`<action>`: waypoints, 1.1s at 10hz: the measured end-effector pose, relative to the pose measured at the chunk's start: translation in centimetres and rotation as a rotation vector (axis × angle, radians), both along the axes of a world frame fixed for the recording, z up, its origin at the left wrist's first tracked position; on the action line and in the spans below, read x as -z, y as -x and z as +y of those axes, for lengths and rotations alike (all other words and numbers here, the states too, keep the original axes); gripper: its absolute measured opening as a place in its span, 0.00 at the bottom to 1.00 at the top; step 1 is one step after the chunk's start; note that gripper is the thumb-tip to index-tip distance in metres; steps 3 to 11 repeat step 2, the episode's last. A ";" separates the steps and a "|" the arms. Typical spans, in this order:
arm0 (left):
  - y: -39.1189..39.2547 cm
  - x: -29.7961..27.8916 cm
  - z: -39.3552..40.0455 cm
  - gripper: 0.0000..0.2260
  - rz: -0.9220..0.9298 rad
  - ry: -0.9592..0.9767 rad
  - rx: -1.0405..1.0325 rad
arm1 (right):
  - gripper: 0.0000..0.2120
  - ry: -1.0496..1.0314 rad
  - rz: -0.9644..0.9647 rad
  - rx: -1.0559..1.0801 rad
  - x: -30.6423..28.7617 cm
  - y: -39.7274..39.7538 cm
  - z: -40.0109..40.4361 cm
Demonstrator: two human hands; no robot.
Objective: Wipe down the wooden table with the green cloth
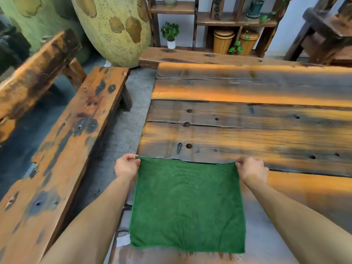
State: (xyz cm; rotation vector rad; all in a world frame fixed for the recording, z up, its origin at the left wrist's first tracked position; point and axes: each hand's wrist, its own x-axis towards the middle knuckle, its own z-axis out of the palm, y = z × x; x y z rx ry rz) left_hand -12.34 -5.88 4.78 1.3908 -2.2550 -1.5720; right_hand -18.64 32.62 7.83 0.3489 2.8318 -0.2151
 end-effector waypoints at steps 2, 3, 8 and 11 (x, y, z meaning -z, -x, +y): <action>0.9 -0.5 0.1 0.12 -0.036 0.091 0.099 | 0.16 0.143 -0.083 0.087 0.9 1.4 1.3; 0.9 -0.5 0.1 0.12 -0.036 0.091 0.099 | 0.16 0.143 -0.083 0.087 0.9 1.4 1.3; 0.9 -0.5 0.1 0.12 -0.036 0.091 0.099 | 0.16 0.143 -0.083 0.087 0.9 1.4 1.3; 0.9 -0.5 0.1 0.12 -0.036 0.091 0.099 | 0.16 0.143 -0.083 0.087 0.9 1.4 1.3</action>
